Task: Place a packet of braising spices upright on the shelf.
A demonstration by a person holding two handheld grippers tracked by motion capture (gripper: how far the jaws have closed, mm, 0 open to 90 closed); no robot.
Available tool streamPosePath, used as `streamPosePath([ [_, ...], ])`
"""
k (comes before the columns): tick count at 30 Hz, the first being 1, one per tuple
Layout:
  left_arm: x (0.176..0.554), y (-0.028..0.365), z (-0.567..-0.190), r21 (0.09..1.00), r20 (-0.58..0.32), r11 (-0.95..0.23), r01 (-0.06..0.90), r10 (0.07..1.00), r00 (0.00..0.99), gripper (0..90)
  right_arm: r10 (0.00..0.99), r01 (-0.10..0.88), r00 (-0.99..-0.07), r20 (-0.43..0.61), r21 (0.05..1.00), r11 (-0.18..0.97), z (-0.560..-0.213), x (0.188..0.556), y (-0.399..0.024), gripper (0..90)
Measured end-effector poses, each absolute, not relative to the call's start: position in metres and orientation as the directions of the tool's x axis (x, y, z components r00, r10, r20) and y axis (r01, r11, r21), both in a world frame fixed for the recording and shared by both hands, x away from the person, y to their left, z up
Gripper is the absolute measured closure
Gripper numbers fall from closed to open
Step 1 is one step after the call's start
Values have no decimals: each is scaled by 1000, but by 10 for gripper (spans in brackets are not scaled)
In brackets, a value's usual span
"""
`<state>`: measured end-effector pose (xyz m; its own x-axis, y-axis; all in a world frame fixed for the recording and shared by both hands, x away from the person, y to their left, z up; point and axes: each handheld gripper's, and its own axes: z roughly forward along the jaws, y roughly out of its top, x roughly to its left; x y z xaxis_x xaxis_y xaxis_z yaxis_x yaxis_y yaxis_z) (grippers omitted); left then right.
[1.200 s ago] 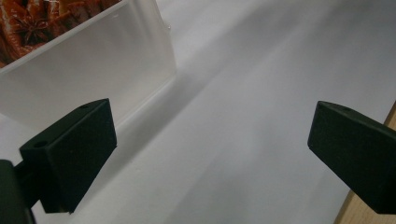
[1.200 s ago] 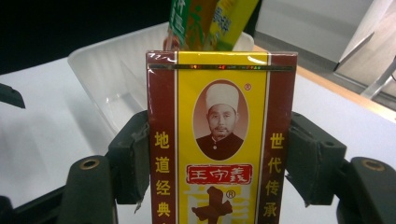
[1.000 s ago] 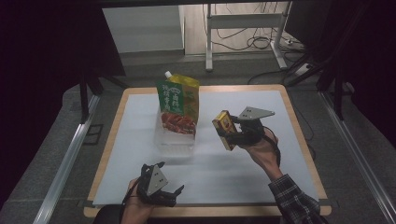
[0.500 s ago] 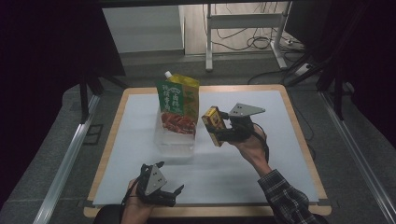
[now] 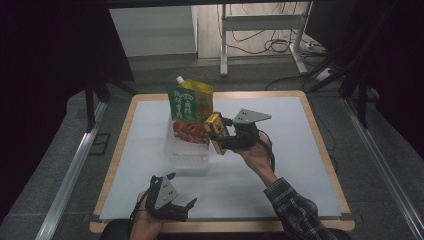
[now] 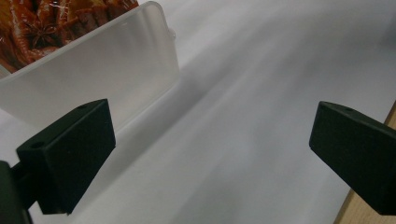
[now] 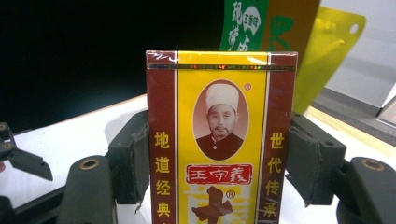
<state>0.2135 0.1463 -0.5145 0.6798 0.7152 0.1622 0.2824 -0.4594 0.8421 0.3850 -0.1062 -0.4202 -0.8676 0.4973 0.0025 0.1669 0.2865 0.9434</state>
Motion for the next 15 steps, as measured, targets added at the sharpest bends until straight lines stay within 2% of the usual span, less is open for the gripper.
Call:
streamPosePath([
  [15, 213, 146, -514, 841, 162, -461, 283, 714, 681, 0, 468, 161, -883, 20, 952, 262, -429, 392, -73, 320],
])
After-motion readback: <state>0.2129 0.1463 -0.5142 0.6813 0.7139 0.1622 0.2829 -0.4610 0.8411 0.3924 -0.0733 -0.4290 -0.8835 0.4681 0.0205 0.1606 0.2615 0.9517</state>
